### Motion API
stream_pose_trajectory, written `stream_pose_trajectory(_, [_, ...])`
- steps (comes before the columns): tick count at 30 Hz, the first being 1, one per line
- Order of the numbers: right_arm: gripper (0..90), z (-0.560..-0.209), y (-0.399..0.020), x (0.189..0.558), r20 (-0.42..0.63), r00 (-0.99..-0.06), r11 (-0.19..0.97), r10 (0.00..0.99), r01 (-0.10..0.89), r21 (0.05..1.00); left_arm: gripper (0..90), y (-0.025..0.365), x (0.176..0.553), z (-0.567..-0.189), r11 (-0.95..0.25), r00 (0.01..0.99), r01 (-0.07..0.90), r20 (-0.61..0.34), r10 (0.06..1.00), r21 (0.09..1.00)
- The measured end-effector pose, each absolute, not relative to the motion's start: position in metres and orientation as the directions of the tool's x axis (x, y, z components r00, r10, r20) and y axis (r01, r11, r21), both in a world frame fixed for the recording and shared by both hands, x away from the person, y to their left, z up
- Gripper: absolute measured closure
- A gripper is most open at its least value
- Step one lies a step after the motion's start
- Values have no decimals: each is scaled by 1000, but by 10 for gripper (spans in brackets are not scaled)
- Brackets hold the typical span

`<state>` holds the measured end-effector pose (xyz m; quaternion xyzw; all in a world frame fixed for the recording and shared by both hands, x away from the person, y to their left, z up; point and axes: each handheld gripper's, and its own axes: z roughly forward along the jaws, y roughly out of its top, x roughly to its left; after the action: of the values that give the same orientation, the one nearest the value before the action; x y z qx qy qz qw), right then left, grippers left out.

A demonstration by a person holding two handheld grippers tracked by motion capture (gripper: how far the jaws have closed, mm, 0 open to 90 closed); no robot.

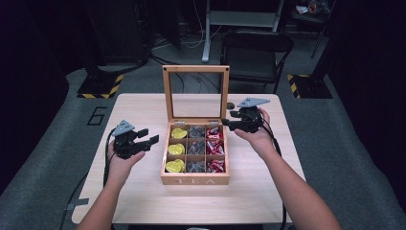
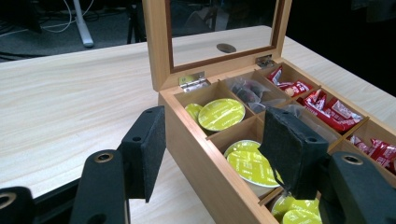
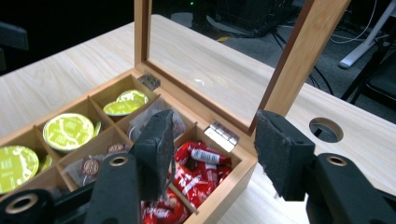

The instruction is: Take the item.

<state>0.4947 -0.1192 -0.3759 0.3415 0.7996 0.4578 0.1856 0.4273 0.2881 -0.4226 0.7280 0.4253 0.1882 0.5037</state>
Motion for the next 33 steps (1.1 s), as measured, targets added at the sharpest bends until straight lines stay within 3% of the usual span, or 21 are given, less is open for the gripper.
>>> stream_pose_trajectory(15, [426, -388, -113, 464, 41, -706, 348, 707, 399, 848, 397, 292, 417, -433, -147, 569, 406, -124, 813, 902])
stream_pose_trajectory(33, [547, -407, -101, 435, 43, -788, 435, 614, 383, 815, 397, 298, 410, -435, -132, 552, 412, -132, 824, 902])
